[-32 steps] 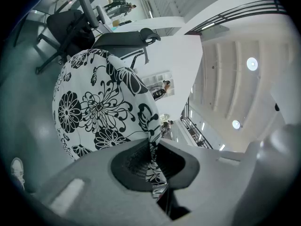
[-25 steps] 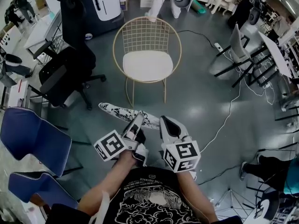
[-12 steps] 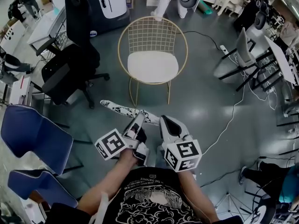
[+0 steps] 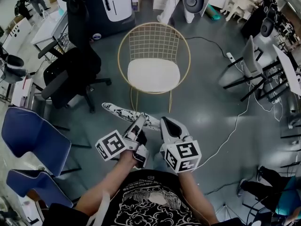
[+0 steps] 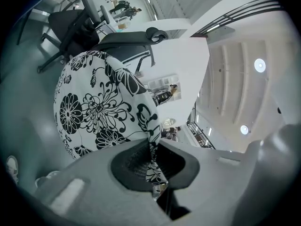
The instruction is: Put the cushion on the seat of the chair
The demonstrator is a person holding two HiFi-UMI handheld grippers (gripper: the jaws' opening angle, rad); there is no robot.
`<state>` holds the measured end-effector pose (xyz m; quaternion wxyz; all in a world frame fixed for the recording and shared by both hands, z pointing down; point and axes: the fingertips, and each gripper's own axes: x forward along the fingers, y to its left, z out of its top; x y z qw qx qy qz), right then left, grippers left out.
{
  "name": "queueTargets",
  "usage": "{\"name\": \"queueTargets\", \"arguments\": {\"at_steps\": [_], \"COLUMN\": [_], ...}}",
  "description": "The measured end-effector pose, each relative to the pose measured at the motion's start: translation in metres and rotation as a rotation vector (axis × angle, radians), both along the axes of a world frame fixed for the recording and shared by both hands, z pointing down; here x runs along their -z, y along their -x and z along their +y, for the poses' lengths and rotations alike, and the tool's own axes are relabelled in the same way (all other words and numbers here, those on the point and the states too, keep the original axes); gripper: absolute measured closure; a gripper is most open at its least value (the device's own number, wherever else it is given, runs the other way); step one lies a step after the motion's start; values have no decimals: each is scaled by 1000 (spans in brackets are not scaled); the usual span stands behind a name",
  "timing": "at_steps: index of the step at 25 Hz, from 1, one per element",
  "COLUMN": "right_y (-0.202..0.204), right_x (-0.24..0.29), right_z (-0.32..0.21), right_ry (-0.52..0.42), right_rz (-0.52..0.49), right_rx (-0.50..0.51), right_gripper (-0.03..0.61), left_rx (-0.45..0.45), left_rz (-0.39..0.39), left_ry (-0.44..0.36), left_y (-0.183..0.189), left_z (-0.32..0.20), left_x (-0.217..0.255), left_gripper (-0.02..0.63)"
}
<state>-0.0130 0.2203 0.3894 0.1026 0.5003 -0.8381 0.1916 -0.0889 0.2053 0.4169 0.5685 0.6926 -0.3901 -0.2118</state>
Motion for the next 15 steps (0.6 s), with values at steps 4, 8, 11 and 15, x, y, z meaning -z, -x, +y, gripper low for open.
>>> {"name": "queueTargets", "arguments": {"at_steps": [4, 8, 11, 15], "right_y": [-1, -17, -28, -34], "right_x": [-1, -7, -8, -12], "right_z": [-30, -43, -55, -75], "right_ry": [14, 19, 17, 26], "right_rz": [-13, -33, -54, -71], "right_rx": [6, 23, 39, 53], "right_gripper": [580, 580, 580, 580], "left_rx": [0, 20, 46, 83], "left_rz": [-18, -34, -38, -47], "left_ry": [2, 10, 27, 57], "left_y": [0, -16, -26, -25], "left_z": [-26, -37, -48, -63], "left_x": [-3, -7, -9, -14], "left_gripper": [603, 602, 601, 601]}}
